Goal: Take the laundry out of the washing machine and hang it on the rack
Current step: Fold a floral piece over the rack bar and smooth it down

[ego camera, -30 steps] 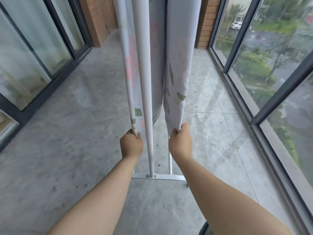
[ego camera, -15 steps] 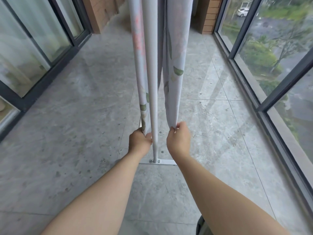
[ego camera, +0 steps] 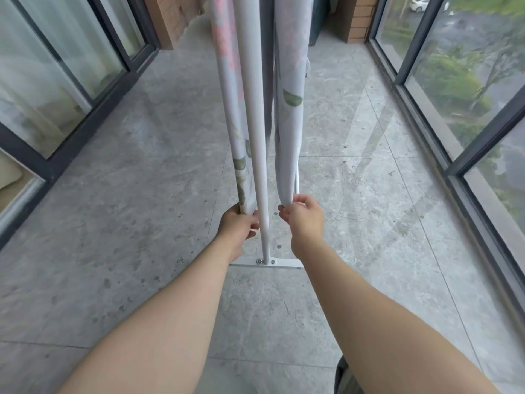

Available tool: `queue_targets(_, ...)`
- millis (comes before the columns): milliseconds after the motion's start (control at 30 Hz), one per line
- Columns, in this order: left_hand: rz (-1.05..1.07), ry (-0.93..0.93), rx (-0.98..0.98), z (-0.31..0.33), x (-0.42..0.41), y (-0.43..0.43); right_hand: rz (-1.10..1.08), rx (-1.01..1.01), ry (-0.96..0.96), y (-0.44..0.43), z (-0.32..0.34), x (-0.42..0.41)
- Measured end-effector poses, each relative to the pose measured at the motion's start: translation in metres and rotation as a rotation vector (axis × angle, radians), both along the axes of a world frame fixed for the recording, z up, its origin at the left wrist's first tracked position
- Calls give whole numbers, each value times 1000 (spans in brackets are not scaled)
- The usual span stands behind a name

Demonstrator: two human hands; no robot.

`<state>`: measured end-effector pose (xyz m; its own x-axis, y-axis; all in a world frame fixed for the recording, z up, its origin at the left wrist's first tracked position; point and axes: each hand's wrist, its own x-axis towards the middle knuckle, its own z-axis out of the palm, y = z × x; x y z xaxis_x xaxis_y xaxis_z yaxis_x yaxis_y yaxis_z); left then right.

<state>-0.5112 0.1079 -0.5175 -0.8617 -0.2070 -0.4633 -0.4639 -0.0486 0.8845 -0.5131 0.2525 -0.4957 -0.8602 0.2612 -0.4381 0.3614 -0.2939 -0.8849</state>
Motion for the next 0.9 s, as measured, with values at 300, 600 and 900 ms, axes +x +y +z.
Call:
queue_targets(300, 217, -122, 722, 3, 1, -21, -8, -767, -207, 6, 6, -18)
queue_targets(600, 196, -178, 562, 2, -1, -4, 144, -694, -202, 1, 1, -21)
queue_targets(900, 258, -141, 516, -5, -2, -9, 261, -807, -223, 2, -14, -28)
